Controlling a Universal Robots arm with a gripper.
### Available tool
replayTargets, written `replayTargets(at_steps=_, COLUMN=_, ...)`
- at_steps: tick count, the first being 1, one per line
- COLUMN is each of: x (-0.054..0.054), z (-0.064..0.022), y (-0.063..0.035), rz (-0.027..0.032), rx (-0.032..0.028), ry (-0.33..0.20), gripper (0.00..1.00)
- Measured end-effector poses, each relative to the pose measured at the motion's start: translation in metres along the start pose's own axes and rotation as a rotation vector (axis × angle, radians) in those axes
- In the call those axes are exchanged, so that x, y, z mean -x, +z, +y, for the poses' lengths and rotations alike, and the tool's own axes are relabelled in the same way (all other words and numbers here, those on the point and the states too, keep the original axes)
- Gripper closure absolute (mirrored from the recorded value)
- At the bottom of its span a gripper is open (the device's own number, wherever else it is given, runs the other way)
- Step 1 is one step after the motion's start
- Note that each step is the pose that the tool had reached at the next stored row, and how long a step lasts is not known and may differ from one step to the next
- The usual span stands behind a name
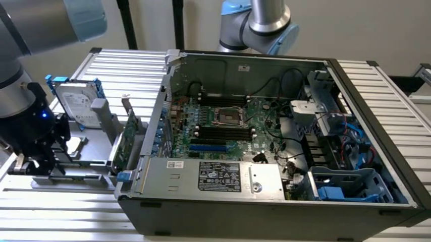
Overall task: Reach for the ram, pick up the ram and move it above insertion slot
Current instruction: 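Pick up the ram and move it above insertion slot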
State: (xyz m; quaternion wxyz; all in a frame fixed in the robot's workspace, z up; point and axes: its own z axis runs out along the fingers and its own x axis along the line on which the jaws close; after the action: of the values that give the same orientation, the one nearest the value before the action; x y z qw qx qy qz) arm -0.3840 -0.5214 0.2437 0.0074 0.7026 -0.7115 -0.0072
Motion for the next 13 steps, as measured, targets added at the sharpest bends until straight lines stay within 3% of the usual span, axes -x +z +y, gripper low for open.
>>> replayTargets(at_steps=13, x=-0.003, z=-0.0005, y=0.0170, rz=0.0000, rx=0.0000, ry=0.000, gripper=0.64)
